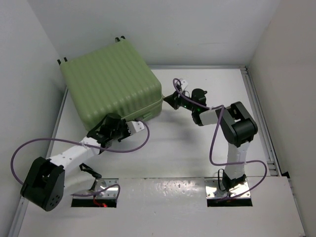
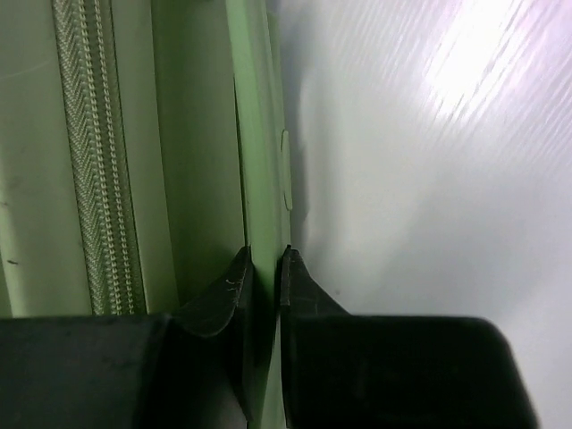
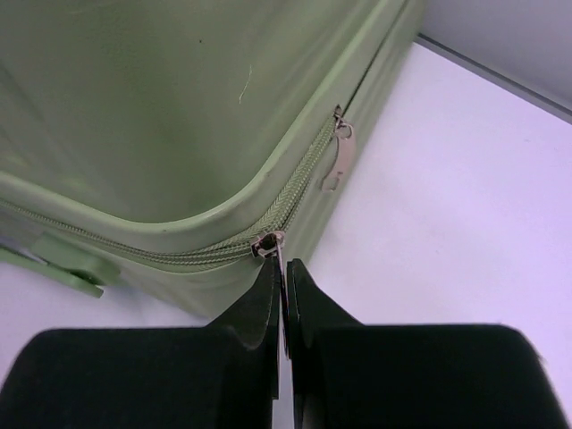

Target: Pack the luggage

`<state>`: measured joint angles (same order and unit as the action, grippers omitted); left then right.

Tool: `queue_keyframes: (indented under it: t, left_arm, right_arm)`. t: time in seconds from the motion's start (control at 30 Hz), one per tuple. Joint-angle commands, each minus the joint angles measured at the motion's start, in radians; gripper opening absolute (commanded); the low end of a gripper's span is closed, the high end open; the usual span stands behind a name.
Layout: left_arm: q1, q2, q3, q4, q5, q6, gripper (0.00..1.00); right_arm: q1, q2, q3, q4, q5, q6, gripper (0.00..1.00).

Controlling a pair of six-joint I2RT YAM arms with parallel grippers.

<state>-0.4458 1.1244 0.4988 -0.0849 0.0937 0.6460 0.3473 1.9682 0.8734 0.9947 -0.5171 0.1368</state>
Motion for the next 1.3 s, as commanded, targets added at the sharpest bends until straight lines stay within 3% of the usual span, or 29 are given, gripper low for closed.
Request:
queue_keyframes:
  t: [0.0, 0.2, 0.4, 0.53, 0.77, 0.9, 0.93, 1.03, 1.1, 1.13, 1.23, 1.27]
  left_arm:
    - [0.068, -0.094, -0.031, -0.259, 0.024, 0.233, 0.00]
    - [0.157, -0.112, -0.075, -0.269, 0.112, 0.440, 0.00]
    - [0.205, -0.098, -0.075, -0.269, 0.161, 0.550, 0.00]
    - [0.228, -0.046, -0.056, -0.269, 0.187, 0.584, 0.00]
    - [0.237, -0.026, -0.014, -0.269, 0.218, 0.526, 0.01]
    - [0.237, -0.015, 0.110, -0.210, 0.268, 0.307, 0.38]
    - [0.220, -0.005, 0.138, -0.190, 0.277, 0.255, 0.59]
    - [0.155, 0.008, 0.258, -0.110, 0.235, 0.067, 0.68]
    - [0.119, 0.018, 0.358, -0.067, 0.189, -0.064, 0.71]
    - [0.083, 0.031, 0.397, -0.067, 0.138, -0.097, 0.74]
    - [0.007, 0.052, 0.541, -0.081, 0.057, -0.178, 0.77]
    - [-0.014, 0.052, 0.570, -0.090, 0.035, -0.187, 0.82]
  right_arm:
    - [-0.140, 0.038, 0.065, 0.082, 0.149, -0.037, 0.00]
    - [-0.137, 0.139, 0.209, 0.076, -0.010, -0.051, 0.00]
    - [-0.114, 0.288, 0.424, 0.056, -0.004, -0.049, 0.00]
    - [-0.096, 0.411, 0.582, 0.036, 0.026, -0.052, 0.00]
    - [-0.057, 0.491, 0.671, 0.021, 0.123, -0.032, 0.02]
    - [-0.073, 0.414, 0.595, 0.038, 0.134, -0.028, 0.07]
    - [-0.080, 0.361, 0.545, 0.038, 0.143, -0.025, 0.09]
    - [-0.114, 0.258, 0.459, 0.025, 0.149, -0.020, 0.09]
    - [-0.131, 0.192, 0.423, 0.006, 0.152, -0.016, 0.17]
    - [-0.152, 0.149, 0.365, 0.002, 0.150, -0.011, 0.29]
    - [-0.177, 0.028, 0.273, -0.036, 0.155, 0.003, 0.55]
    - [-0.185, -0.023, 0.254, -0.044, 0.155, 0.017, 0.58]
